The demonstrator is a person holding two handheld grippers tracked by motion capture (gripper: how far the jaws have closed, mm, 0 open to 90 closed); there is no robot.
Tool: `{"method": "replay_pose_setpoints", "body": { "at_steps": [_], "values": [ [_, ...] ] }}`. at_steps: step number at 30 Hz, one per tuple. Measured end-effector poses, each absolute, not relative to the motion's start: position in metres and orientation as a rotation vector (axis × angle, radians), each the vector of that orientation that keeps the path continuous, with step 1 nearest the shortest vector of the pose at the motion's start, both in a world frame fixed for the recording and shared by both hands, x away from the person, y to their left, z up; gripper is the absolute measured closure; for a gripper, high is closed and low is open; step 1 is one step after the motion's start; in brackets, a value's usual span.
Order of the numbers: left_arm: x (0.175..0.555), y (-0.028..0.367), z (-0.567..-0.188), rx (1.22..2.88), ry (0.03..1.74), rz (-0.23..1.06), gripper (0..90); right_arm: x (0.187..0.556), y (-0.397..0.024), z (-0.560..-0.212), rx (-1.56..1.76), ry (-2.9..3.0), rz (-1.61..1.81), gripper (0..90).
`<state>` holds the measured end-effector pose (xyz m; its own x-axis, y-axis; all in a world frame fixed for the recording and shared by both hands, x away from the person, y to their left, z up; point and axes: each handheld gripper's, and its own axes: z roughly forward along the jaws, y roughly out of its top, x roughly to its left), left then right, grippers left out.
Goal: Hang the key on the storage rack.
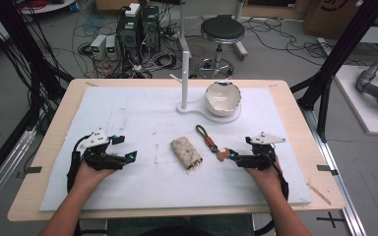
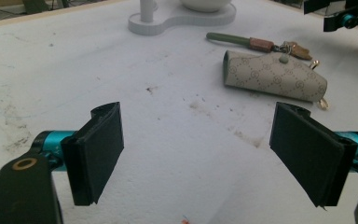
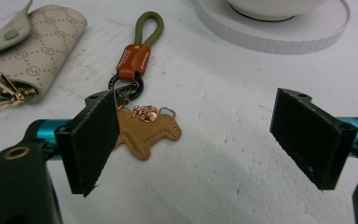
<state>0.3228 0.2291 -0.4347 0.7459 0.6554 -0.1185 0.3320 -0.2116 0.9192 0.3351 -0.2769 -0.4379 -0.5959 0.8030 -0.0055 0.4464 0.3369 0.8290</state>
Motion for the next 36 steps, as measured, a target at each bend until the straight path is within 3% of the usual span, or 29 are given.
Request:
{"method": "replay_pose_setpoints", "body": {
  "at_steps": [13,36],
  "values": [
    [0.319,0.230,-0.435,1.839,0.750,0.354,17.5,0.340,-0.274,-0.439,1.113,2.196,1.160,15.8],
    [0.320,0.234,-0.438,1.844,0.777,0.361,17.5,0.381,-0.223,-0.438,1.037,2.325,1.110,15.8]
  ]
}}
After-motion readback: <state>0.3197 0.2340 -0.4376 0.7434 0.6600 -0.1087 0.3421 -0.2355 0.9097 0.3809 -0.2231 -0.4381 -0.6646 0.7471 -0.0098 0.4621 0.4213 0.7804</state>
